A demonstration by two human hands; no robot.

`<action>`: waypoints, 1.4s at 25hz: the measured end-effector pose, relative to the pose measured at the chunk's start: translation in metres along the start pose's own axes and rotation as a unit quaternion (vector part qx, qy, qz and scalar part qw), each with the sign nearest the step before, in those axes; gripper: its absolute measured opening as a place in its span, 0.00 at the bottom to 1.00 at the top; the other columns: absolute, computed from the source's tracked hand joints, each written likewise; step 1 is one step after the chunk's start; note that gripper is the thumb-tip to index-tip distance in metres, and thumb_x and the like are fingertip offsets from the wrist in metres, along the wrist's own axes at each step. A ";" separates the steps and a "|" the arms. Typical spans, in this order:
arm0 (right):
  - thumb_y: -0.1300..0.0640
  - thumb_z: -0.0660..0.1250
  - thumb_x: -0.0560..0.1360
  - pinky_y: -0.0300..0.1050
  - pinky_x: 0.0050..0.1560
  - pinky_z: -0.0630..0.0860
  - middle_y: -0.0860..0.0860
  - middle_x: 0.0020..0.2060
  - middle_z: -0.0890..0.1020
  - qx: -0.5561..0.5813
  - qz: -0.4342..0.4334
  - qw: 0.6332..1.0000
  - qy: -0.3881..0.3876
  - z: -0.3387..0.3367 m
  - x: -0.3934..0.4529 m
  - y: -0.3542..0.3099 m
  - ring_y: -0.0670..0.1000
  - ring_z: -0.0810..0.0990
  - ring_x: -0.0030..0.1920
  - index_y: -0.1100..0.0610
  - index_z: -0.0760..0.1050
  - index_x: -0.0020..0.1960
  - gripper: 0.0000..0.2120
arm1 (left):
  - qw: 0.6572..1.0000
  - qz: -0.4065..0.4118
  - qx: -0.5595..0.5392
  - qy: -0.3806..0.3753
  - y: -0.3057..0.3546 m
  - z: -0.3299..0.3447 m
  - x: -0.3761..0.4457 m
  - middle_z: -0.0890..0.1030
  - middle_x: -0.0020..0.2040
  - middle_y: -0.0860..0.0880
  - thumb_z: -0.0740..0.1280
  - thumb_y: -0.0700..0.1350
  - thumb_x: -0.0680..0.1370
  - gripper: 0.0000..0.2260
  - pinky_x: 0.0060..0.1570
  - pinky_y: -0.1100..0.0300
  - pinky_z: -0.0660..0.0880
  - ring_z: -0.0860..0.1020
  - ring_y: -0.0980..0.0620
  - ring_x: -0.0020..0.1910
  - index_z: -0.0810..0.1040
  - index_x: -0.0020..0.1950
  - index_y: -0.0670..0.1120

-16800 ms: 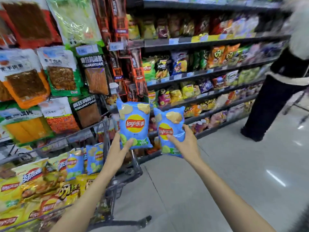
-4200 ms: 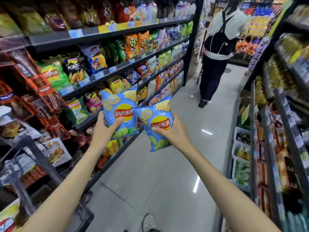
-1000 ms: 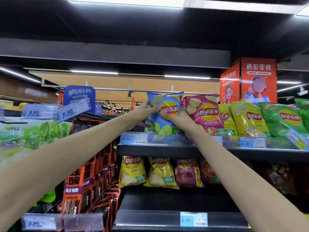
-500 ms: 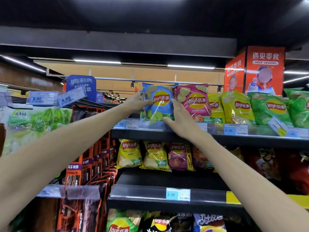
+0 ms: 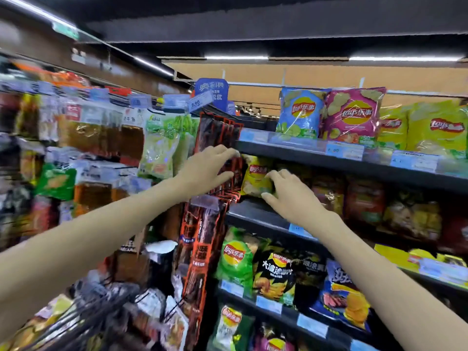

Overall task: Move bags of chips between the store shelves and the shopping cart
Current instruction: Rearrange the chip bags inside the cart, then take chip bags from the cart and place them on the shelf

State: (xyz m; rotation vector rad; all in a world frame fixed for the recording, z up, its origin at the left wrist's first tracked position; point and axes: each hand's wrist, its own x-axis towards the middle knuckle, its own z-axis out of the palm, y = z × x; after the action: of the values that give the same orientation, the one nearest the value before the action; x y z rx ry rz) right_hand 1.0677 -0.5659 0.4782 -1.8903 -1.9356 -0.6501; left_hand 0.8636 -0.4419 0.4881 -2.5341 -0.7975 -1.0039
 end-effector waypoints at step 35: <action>0.50 0.65 0.77 0.51 0.47 0.75 0.53 0.53 0.79 0.223 -0.401 0.869 -0.183 0.198 -0.190 -0.776 0.58 0.79 0.54 0.54 0.73 0.63 0.16 | 0.807 -0.480 0.207 -0.273 -0.209 -0.307 -0.817 0.79 0.60 0.50 0.66 0.47 0.79 0.17 0.47 0.52 0.75 0.79 0.45 0.54 0.74 0.68 0.50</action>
State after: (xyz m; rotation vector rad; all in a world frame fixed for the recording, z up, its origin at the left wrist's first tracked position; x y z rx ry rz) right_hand 0.3146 -0.6152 0.1500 -0.9209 -2.8213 0.0112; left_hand 0.0841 -0.7303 0.1488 -1.9482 -2.3037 -0.1688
